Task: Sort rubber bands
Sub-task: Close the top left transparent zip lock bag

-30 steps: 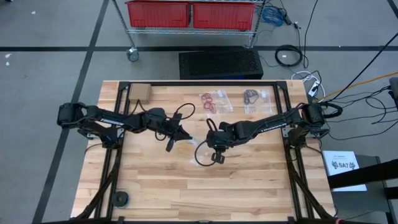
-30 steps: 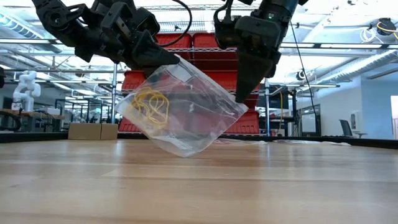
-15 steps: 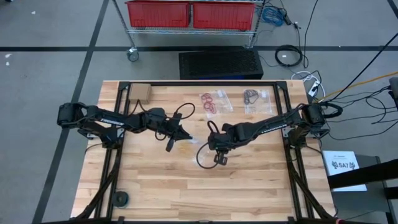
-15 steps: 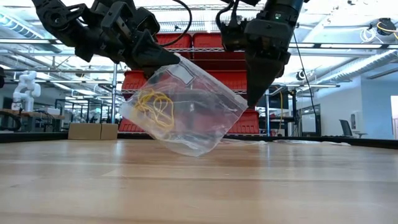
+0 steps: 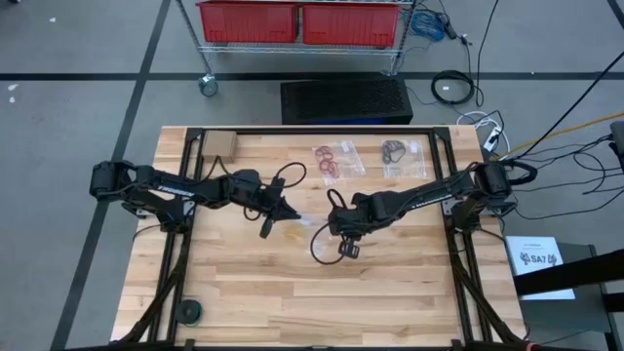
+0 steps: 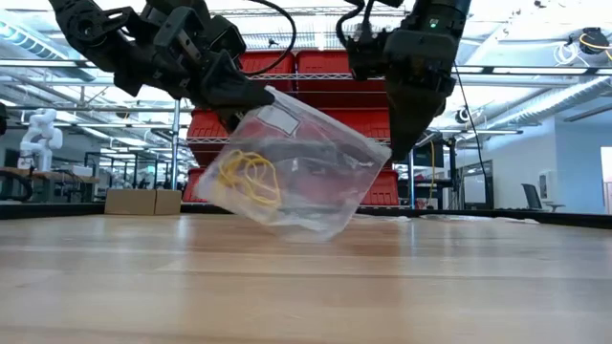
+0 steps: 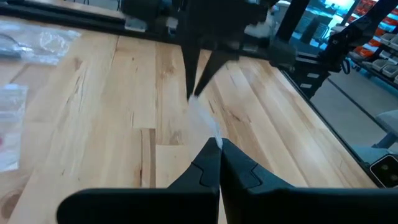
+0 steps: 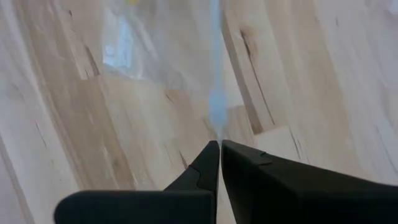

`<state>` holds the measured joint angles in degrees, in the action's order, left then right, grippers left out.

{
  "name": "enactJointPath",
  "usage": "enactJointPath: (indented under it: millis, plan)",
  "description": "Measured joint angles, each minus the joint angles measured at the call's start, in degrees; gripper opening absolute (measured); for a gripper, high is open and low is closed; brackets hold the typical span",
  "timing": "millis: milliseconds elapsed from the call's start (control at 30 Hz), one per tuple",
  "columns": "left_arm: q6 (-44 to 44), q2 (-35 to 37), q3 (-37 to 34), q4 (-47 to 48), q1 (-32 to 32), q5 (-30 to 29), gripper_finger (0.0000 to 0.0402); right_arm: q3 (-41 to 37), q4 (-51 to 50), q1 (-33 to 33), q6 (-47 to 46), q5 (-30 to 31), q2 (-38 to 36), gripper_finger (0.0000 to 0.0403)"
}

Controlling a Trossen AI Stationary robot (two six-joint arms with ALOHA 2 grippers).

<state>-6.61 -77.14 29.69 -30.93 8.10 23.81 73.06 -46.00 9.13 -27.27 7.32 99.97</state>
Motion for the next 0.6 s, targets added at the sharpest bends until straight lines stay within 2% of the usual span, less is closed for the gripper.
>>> enactJointPath:
  millis: [400, 600]
  plan:
    - [0.0, -0.1, 0.0, 4.2, 0.0, -0.3, 0.0001, 0.1, -5.0, 2.1, -2.1, 2.1, -5.3, 0.0008]
    - [0.0, -0.4, 0.0, 5.2, 0.0, -4.7, 0.0016, 0.1, -5.1, 3.7, -2.1, 2.1, -6.2, 0.0001]
